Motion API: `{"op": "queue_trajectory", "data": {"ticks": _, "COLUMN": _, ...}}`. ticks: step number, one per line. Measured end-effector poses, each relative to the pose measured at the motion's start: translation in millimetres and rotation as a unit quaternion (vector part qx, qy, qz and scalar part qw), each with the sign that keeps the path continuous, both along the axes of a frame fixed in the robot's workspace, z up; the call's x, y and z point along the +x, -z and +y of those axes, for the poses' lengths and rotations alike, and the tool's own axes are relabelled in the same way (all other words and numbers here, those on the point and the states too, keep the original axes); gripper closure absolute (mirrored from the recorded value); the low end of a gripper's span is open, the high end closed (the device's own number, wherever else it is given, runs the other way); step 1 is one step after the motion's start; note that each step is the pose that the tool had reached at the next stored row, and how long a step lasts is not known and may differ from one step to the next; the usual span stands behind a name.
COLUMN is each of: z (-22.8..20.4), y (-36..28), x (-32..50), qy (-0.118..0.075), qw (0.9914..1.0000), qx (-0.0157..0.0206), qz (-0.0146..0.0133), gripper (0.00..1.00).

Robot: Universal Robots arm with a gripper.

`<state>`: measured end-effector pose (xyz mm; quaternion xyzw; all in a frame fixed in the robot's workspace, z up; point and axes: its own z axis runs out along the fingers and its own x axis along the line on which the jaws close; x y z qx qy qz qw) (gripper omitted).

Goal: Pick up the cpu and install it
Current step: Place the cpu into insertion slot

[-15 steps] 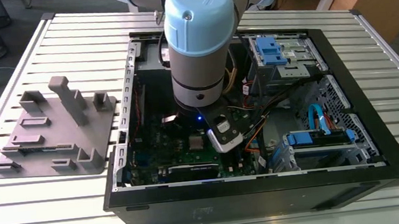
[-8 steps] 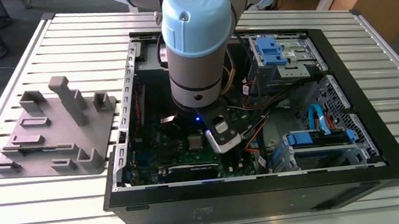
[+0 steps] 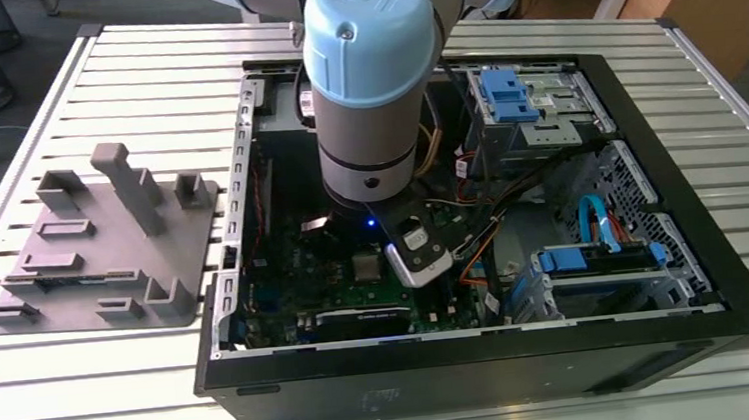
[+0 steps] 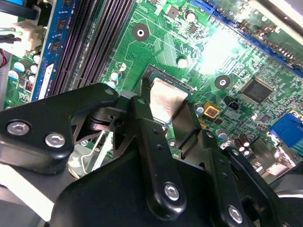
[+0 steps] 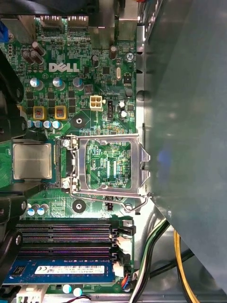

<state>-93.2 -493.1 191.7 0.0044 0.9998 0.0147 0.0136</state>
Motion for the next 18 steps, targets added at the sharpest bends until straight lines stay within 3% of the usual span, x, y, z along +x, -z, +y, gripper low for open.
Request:
{"op": "queue_trajectory", "data": {"ticks": 6, "z": 0.0, "y": 0.0, "x": 0.0, "qy": 0.0, "qw": 1.0, "qx": -0.0005, "qz": 0.0, "gripper": 0.63}}
{"op": "queue_trajectory", "data": {"ticks": 18, "z": 0.1, "y": 0.2, "x": 0.1, "qy": 0.0, "qw": 1.0, "qx": -0.0012, "qz": -0.0001, "gripper": 0.61}}
